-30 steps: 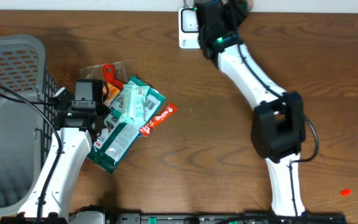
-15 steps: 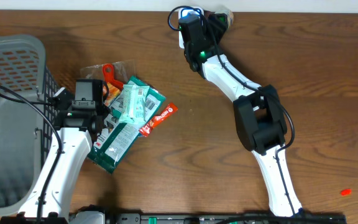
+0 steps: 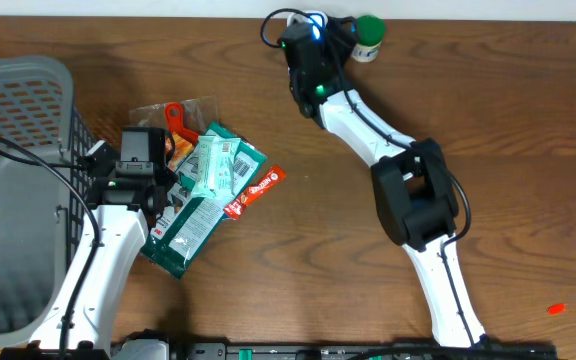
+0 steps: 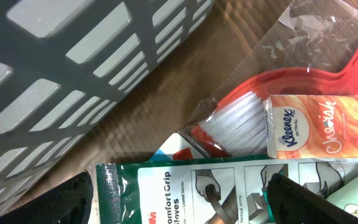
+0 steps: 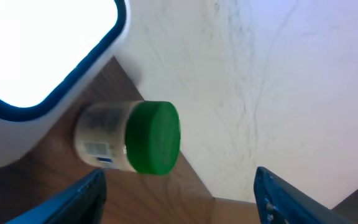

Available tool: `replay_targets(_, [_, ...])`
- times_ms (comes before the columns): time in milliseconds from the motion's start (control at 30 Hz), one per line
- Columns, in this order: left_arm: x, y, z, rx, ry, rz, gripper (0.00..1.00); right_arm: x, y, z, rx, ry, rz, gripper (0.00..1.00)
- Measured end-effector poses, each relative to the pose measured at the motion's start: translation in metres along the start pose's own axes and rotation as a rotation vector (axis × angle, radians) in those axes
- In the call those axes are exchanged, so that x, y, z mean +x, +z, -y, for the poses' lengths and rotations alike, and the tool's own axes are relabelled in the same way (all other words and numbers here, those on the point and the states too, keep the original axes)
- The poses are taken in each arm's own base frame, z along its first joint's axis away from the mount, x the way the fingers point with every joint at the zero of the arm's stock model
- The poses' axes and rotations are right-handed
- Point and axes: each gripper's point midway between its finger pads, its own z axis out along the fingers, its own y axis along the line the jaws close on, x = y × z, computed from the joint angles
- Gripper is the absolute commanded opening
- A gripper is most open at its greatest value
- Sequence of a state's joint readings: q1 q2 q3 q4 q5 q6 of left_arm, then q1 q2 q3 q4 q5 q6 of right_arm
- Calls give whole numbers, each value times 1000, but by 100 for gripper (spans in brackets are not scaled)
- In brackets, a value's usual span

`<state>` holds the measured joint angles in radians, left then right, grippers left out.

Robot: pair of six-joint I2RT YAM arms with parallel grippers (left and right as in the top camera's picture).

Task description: Scan the item barcode

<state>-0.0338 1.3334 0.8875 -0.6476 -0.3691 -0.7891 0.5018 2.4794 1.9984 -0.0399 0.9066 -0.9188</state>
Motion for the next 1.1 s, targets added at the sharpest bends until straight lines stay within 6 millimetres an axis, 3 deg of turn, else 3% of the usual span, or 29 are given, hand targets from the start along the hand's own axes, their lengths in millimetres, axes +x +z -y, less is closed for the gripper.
replay_targets(433, [0,0,0,1,0,1,89,18,0,2,30,104,-84,73])
replay_targets(667, [0,0,0,1,0,1,89,28,-1,5,65,203,-131,85])
replay_targets(1100, [-1,0,1,4,-2,5,89,69,-19,-27,-78,378,-309,95])
